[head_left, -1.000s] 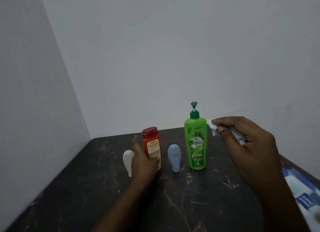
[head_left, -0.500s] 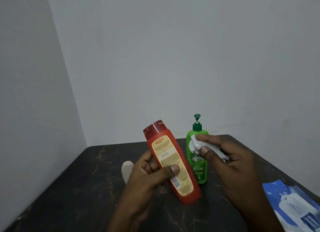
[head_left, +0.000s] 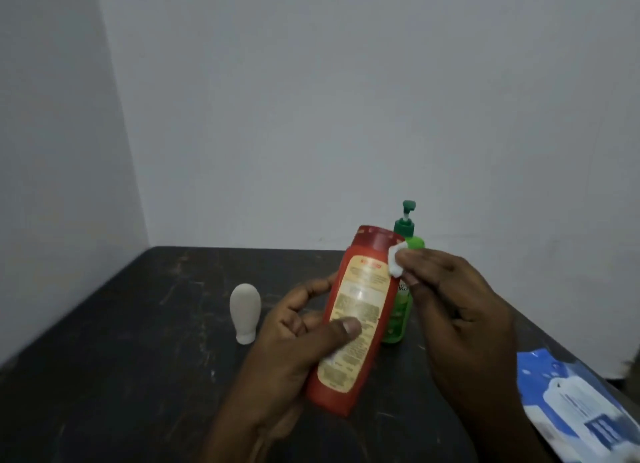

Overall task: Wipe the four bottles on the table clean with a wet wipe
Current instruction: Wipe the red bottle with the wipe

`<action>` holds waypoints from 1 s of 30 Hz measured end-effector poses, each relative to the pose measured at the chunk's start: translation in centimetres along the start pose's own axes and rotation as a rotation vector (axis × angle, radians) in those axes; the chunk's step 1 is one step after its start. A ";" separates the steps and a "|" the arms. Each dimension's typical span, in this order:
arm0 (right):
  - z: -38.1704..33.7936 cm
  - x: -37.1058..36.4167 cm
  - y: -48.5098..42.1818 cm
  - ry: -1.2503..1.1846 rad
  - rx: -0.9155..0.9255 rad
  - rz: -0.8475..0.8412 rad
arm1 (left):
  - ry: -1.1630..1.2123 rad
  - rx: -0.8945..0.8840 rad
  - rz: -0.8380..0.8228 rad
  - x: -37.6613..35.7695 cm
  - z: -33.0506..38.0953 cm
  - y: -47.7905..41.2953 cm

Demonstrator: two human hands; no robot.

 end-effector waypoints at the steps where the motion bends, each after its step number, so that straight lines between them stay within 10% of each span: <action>1: -0.3 -0.3 0.1 0.033 0.035 -0.013 | 0.030 -0.004 0.016 0.1 0.1 -0.2; 13: -6.7 -5.0 3.7 -0.073 0.443 -0.582 | 0.542 0.167 0.169 1.5 -0.7 -0.6; 23: -0.3 -0.5 0.7 0.359 0.144 -0.045 | 0.169 0.101 0.074 -0.4 -1.3 0.0; 30: -3.4 -4.1 2.8 0.135 0.283 -0.429 | 0.331 0.129 0.149 0.3 -1.5 -0.2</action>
Point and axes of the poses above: each hand's wrist, its own y-axis away from the middle knuckle, its own x-axis out of the back of the hand, z = x × y, the point moved 9 cm from there along -y, towards the middle knuckle, and after that the axes turned 15 degrees about z, right-handed, at the moved point
